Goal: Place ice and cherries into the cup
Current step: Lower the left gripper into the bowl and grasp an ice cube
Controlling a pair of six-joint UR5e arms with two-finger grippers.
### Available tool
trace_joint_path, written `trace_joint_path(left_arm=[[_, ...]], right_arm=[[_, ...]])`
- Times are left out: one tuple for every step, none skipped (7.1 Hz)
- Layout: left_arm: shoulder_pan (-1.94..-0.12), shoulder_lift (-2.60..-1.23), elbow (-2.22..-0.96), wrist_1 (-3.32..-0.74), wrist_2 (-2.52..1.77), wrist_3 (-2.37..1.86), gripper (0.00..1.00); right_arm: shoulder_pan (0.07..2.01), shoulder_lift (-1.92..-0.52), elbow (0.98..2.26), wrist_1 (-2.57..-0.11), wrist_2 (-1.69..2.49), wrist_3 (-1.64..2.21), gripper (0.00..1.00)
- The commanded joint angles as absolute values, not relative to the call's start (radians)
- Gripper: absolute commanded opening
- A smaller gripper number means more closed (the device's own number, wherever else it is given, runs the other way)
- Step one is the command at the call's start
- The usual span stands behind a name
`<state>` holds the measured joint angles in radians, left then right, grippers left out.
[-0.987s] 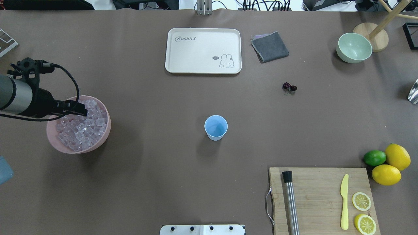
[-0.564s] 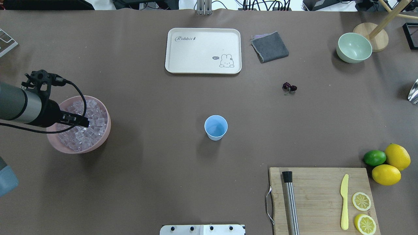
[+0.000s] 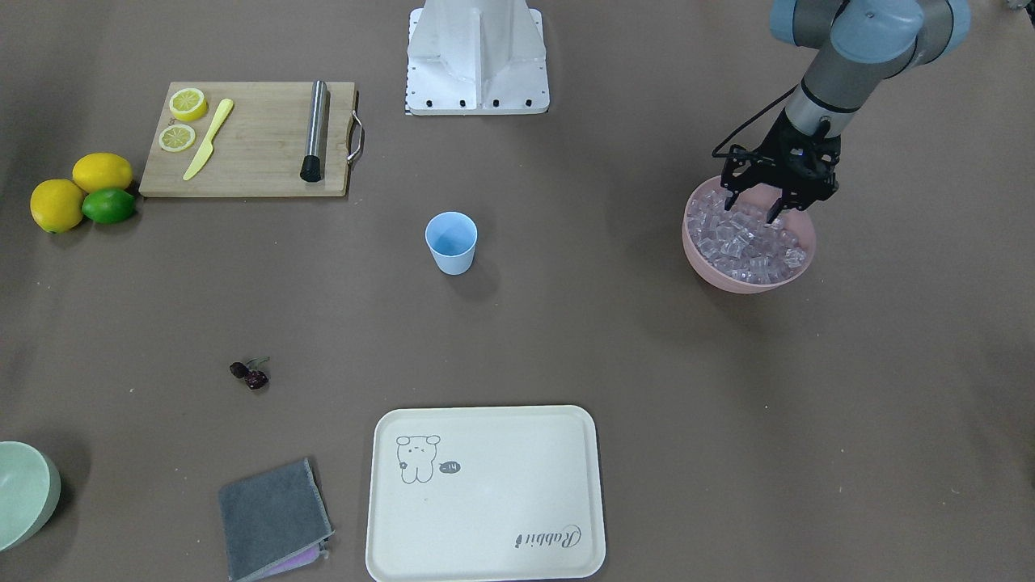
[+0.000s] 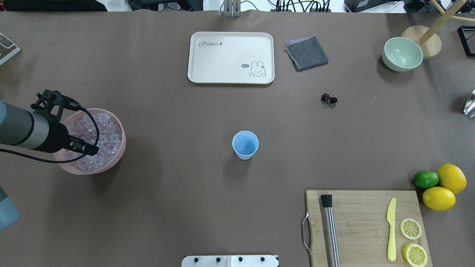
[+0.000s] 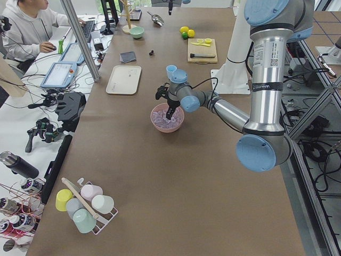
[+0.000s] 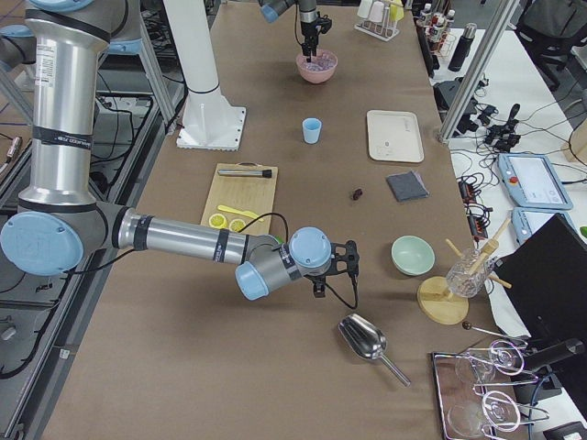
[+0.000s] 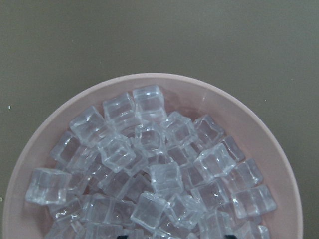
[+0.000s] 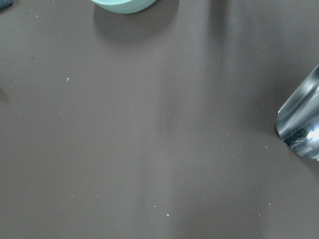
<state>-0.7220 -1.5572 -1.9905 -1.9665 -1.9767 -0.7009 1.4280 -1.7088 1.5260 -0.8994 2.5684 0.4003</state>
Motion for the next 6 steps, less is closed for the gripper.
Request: trace_joint_path(left_arm=[[-0.713, -1.56, -1.982, -1.97, -1.988, -0.695, 0.7], [-0.695, -1.56, -1.979, -1.97, -1.99, -0.696, 0.69], [-0.695, -1.56, -1.97, -1.971, -1.99, -0.689, 0.65], [-0.695, -1.562, -1.962, -1.971, -1.99, -0.684, 0.64], [-0.695, -1.566, -1.939, -1.985, -1.99, -0.681, 0.64], [-0.695, -1.562, -1.909, -2.037, -1.991, -0.673, 0.64]], right_arm=[[1.428, -1.717, 1.526, -0.899, 2.569, 0.4, 1.0], [1.428, -1.717, 1.525, -0.9, 2.569, 0.4, 1.0], [1.428, -1.717, 1.525, -0.9, 2.569, 0.4, 1.0], [1.428, -1.72, 1.525, -0.9, 2.569, 0.4, 1.0], [1.428, -1.723, 1.526, -0.899, 2.569, 0.4, 1.0], [1.428, -1.723, 1.526, -0.899, 2.569, 0.4, 1.0]])
